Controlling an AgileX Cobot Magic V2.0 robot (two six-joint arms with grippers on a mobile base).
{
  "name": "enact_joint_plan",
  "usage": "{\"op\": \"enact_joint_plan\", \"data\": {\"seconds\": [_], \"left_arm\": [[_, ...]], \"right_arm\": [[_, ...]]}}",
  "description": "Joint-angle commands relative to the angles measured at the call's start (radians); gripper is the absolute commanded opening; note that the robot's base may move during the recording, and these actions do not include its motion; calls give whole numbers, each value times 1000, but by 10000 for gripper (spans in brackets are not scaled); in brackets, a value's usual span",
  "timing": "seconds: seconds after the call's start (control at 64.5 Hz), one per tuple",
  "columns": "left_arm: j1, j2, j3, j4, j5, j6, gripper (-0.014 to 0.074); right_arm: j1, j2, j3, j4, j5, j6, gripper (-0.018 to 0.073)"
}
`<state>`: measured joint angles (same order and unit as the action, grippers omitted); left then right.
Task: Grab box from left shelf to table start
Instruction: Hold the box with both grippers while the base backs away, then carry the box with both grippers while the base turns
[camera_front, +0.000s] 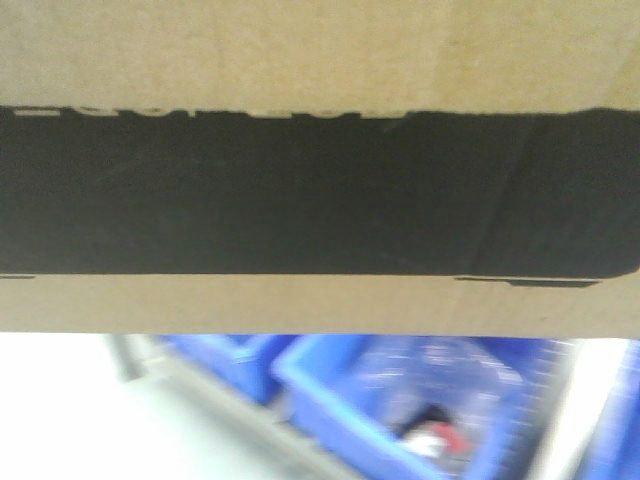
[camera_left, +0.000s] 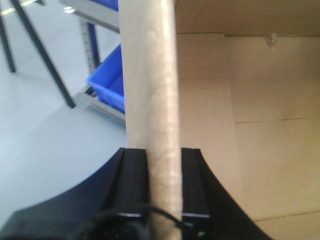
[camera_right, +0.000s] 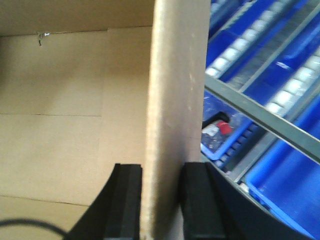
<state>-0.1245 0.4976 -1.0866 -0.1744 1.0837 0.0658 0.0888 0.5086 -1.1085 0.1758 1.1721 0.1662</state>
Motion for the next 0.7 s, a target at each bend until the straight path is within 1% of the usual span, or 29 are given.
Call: {"op": "enact_joint_plan", "data": {"seconds": [0.0, 0.682], "left_arm": [[0, -5, -41, -2, -176, 21, -104], [0, -5, -41, -5, -176, 21, -104]], "right_arm": [[-14, 10, -28, -157, -125, -4, 57], [-14, 10, -28, -157, -125, -4, 57]]}}
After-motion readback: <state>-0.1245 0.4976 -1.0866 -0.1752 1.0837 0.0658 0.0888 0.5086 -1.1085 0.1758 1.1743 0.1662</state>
